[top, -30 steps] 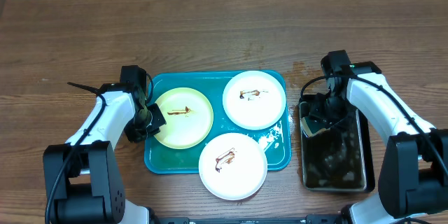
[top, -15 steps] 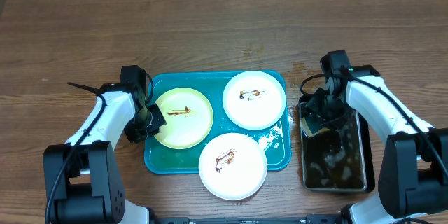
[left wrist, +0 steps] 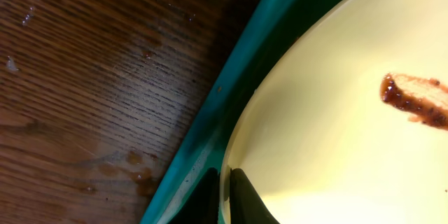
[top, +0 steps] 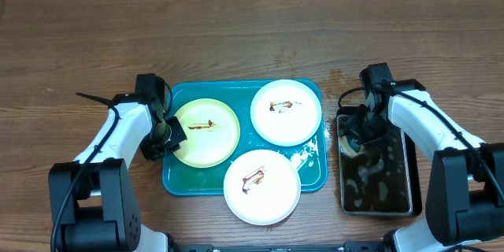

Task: Clean dirty plates on tray and stack at the side
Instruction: 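Dip and swish the sponge in the soapy water with the right gripper, then carry the sponge over to the yellow plate with the right gripper, then scrub the yellow plate with the sponge while the left gripper holds it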

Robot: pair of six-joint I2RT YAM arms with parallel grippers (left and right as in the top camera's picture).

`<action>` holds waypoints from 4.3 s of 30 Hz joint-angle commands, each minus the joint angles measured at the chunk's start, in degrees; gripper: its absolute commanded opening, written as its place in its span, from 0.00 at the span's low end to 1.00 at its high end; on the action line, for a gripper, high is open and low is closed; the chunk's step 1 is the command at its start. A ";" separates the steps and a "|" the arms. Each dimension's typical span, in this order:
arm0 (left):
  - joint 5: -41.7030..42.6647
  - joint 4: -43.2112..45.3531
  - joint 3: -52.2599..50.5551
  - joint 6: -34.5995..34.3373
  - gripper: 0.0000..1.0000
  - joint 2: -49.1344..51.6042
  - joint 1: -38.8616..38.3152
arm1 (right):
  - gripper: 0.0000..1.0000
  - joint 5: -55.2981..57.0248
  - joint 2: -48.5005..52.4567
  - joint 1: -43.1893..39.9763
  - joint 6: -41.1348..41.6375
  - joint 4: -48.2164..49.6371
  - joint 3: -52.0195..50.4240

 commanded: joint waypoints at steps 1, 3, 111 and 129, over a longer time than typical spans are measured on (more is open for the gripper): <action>-0.72 -0.09 0.83 0.31 0.09 0.17 -0.39 | 0.06 0.98 -0.59 -0.09 -3.52 0.74 -1.07; -0.72 -0.07 0.85 0.31 0.09 0.17 -0.39 | 0.05 0.96 -0.59 -0.09 -6.27 0.98 -1.40; 12.83 2.93 0.83 17.03 0.04 0.20 -0.42 | 0.04 -28.85 19.98 38.25 -14.73 51.25 15.96; 12.83 2.95 0.83 15.72 0.04 0.20 -0.39 | 0.04 -22.12 20.90 38.25 -13.05 53.07 15.96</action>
